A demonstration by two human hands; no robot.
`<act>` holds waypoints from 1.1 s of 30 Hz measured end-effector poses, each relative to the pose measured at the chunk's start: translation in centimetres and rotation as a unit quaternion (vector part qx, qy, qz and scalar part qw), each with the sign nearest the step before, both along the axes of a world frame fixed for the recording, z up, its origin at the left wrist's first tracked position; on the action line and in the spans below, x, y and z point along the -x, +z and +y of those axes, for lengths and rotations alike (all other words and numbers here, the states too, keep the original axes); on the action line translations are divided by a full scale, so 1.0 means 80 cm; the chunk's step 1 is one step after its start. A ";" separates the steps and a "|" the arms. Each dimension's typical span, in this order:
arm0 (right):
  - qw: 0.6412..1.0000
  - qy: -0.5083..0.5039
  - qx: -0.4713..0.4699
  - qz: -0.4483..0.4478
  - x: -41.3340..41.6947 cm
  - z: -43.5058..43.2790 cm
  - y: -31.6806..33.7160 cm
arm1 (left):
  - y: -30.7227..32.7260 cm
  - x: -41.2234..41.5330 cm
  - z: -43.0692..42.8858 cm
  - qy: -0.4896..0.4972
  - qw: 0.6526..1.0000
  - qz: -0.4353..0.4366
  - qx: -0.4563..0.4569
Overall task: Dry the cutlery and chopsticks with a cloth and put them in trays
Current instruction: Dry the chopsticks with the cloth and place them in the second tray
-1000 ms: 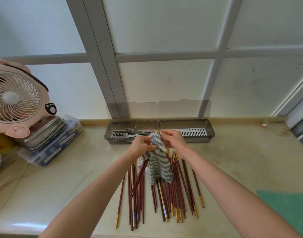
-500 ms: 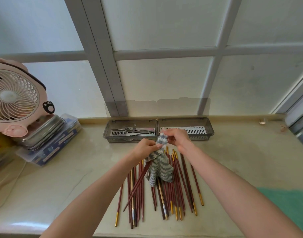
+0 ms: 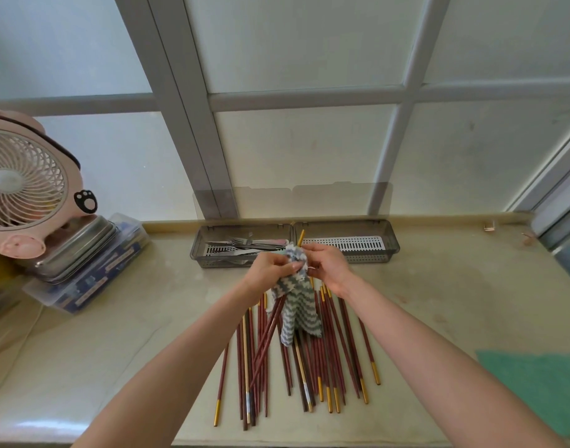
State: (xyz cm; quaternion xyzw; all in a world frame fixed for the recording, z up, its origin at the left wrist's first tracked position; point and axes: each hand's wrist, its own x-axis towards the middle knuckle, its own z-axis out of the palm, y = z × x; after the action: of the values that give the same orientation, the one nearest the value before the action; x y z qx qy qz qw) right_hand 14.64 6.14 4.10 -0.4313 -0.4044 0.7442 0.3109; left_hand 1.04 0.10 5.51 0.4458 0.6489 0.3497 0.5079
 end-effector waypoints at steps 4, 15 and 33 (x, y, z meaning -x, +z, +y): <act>0.999 -0.050 -0.004 0.015 -0.003 0.018 0.009 | 0.001 -0.002 -0.003 -0.026 1.000 0.018 0.001; 0.993 -0.106 0.003 -0.046 -0.012 0.035 0.021 | 0.005 -0.003 -0.007 -0.043 0.997 0.053 0.021; 0.883 -0.432 0.142 0.113 -0.112 0.107 -0.002 | 0.062 0.008 -0.001 0.106 0.992 0.052 -0.050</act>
State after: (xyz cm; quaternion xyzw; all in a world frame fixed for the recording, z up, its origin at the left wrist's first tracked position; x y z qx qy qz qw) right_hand 23.64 14.72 3.93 -0.5157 -0.0301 0.6291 0.5808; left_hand 0.37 0.03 10.45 0.4166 0.6997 0.4101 0.4106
